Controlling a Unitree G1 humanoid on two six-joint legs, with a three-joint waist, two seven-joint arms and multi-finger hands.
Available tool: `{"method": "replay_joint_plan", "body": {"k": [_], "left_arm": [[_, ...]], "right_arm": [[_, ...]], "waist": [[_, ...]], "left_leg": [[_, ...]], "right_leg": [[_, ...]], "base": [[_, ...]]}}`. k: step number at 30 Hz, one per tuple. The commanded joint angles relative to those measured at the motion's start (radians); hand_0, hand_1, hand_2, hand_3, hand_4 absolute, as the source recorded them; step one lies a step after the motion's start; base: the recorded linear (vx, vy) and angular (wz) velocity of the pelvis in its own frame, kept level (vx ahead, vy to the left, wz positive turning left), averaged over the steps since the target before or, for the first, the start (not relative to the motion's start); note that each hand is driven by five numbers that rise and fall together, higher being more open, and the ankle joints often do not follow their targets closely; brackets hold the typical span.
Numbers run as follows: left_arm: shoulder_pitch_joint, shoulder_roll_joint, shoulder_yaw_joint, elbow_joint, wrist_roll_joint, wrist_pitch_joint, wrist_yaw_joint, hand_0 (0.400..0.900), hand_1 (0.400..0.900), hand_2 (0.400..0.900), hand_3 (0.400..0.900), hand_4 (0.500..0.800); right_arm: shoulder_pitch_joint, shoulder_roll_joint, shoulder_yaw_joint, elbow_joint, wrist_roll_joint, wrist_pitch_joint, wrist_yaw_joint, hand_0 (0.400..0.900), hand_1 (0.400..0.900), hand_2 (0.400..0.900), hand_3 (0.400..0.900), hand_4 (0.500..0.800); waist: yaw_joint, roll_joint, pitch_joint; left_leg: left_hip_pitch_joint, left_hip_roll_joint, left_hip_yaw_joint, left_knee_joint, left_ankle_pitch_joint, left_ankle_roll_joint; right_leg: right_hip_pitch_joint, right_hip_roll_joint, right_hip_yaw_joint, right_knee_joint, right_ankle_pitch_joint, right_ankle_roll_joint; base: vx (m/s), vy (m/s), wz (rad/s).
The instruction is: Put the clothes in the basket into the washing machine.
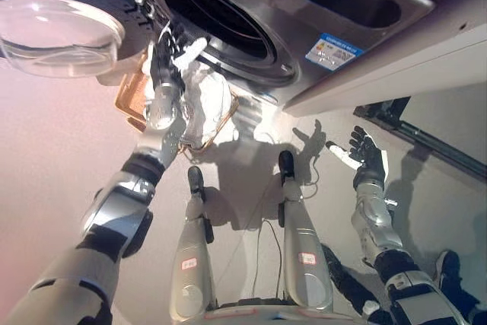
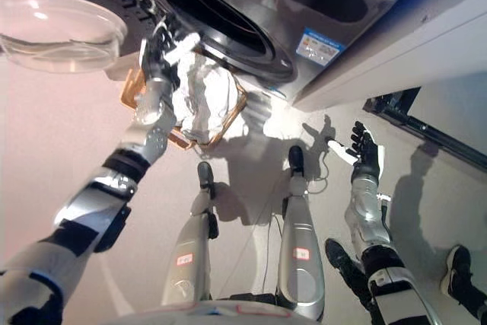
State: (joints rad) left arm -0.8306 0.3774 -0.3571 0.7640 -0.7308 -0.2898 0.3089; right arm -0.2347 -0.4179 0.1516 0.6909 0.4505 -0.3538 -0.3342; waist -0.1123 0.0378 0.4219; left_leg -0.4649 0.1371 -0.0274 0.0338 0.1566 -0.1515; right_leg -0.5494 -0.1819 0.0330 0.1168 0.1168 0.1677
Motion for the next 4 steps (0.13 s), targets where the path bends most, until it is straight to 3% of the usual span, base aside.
{"method": "replay_joint_plan", "body": {"k": [1,4], "left_arm": [[0.038,0.018,0.04,0.002,0.094,-0.097,-0.028,0.9,0.9,0.9,0.9,0.8],[0.11,0.016,0.041,-0.007,0.124,-0.09,-0.042,0.9,0.9,0.9,0.9,0.8]], "right_arm": [[0.1,-0.039,-0.023,0.0,-0.001,-0.031,0.006,0.9,0.9,0.9,0.9,0.8],[0.111,-0.041,-0.03,0.033,-0.012,-0.015,0.02,0.9,0.9,0.9,0.9,0.8]], "waist": [[0.003,-0.011,-0.165],[0.016,-0.022,-0.182]], "left_leg": [[-0.015,-0.006,-0.051,0.075,-0.073,0.048],[0.047,-0.006,-0.053,0.068,-0.085,0.049]], "right_leg": [[0.069,-0.003,-0.001,0.002,-0.017,-0.005],[0.133,-0.004,-0.01,-0.002,-0.03,-0.004]], "base": [[0.12,0.029,0.08],[0.08,0.022,0.06]]}}
